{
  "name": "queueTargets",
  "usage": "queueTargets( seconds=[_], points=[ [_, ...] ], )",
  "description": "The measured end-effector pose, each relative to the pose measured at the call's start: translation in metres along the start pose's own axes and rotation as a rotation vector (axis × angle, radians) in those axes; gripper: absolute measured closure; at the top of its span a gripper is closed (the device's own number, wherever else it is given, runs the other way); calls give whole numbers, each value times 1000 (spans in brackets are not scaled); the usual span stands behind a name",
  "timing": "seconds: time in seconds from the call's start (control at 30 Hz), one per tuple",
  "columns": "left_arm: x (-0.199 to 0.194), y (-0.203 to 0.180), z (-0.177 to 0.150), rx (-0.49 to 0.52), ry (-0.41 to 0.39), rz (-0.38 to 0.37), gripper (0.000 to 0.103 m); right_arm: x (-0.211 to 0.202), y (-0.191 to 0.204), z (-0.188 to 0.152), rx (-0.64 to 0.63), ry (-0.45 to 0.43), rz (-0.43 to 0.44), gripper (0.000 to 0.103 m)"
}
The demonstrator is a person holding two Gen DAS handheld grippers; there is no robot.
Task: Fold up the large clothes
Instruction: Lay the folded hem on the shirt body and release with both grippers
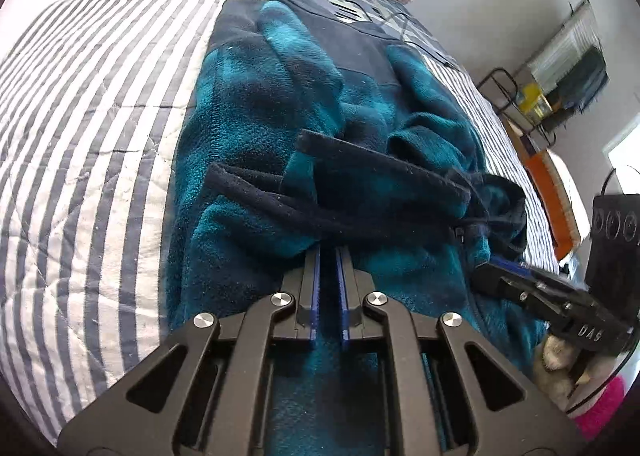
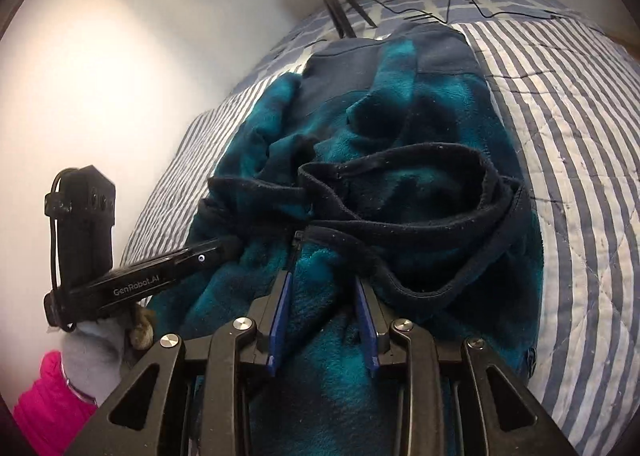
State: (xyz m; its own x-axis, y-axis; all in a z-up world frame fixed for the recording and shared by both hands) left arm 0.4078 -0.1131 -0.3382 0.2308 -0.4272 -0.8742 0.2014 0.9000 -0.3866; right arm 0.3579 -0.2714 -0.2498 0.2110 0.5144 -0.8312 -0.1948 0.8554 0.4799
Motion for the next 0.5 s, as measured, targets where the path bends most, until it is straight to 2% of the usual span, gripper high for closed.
queueTargets(
  seconds=[0.07, 0.17, 0.2, 0.23, 0.27, 0.33, 0.4, 0.43, 0.5],
  points=[
    [-8, -5, -3, 43, 13, -11, 93, -13, 6, 0, -17, 5, 37, 70],
    [-32, -7, 2, 63, -4, -39, 93, -37, 7, 7, -32, -34, 105, 69],
    [-42, -5, 7, 55, -20, -57, 90, -59, 0, 16, -28, -73, 117, 69],
    [-51, -2, 13, 43, -38, -75, 87, -59, 0, 16, -28, -73, 117, 70],
    [-59, 1, 19, 32, -53, -89, 83, -62, -3, 21, -23, -82, 110, 72],
    [-77, 10, 33, 13, -77, -113, 83, -72, -10, 27, -24, -89, 72, 74],
    [-89, 16, 45, 11, -104, -97, 83, -74, -18, 31, -42, -66, -9, 74],
    [-97, 20, 50, 12, -114, -93, 83, -72, -23, 31, -44, -47, -39, 72],
    [-105, 25, 55, 0, -114, -109, 83, -64, -34, 29, -34, -16, -93, 56]
  ],
)
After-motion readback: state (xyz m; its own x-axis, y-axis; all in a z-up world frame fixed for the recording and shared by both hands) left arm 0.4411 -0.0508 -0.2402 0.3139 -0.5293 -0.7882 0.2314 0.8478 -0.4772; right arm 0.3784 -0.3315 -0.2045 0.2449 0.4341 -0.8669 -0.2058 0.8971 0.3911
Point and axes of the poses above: each gripper's, at about its wrist camera, not at the fingertips, and x roughly the way its jaws point, y to its left, z to its top, the point moved 7 cm from there along x, roughly the way its jaws point, and after that the axes turned 12 degrees about y, right-handed, at the moved point
